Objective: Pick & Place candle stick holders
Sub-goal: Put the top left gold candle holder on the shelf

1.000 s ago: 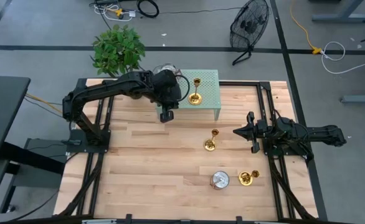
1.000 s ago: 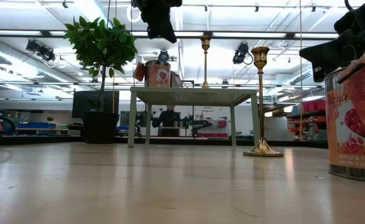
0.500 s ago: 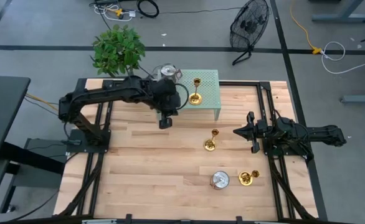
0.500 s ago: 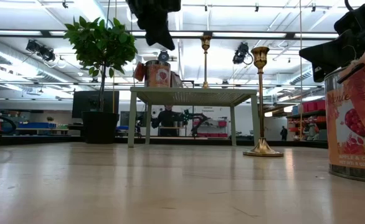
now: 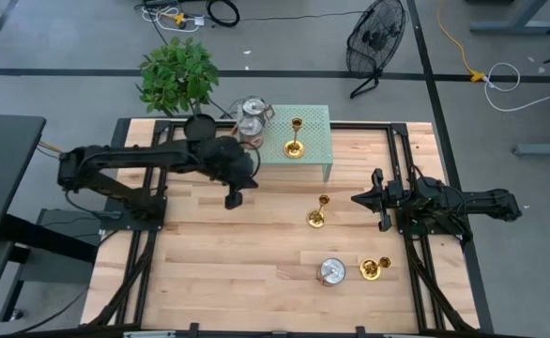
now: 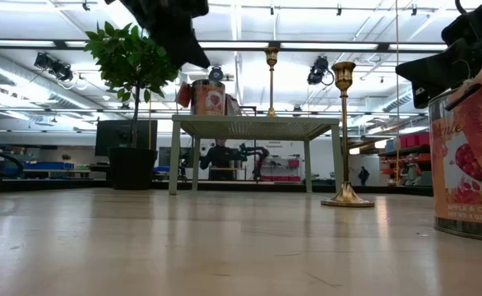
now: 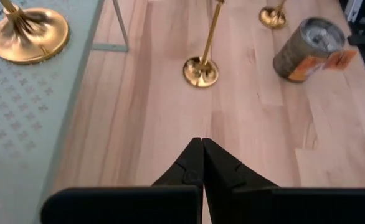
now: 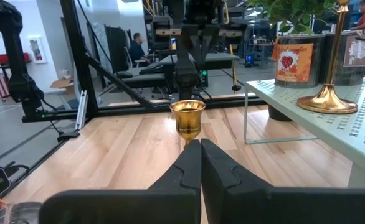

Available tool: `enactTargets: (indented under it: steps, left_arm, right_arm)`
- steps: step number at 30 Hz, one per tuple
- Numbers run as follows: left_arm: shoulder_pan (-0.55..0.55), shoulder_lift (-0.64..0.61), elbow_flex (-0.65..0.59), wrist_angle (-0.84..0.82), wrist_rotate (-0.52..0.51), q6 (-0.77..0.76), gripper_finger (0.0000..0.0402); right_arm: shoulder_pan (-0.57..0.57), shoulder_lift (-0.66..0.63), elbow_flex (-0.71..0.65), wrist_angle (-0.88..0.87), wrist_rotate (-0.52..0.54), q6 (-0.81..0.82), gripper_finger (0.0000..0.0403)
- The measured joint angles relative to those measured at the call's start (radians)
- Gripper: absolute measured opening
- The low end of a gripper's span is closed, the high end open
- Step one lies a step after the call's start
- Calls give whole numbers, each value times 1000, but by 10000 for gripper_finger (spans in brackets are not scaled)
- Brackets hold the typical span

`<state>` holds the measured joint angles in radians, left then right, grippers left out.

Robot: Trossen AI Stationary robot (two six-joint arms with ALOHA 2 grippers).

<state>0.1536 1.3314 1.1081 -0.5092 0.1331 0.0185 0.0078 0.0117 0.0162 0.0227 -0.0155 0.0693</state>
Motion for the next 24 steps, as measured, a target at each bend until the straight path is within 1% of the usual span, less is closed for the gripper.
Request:
enactTargets:
  steps: [8, 14, 19, 24]
  left_arm:
    - [-47, -122, -201, 141, -16, -34, 3]
    - [-90, -213, -328, 248, -25, -41, 2]
    - [-113, -268, -379, 262, -44, -36, 2]
    - [-131, -287, -385, 248, -62, -6, 2]
  right_arm:
    - [0, 0, 0, 0, 0, 0, 3]
    - [0, 0, 0, 0, 0, 0, 3]
    - [0, 0, 0, 0, 0, 0, 3]
    - [0, 0, 0, 0, 0, 0, 3]
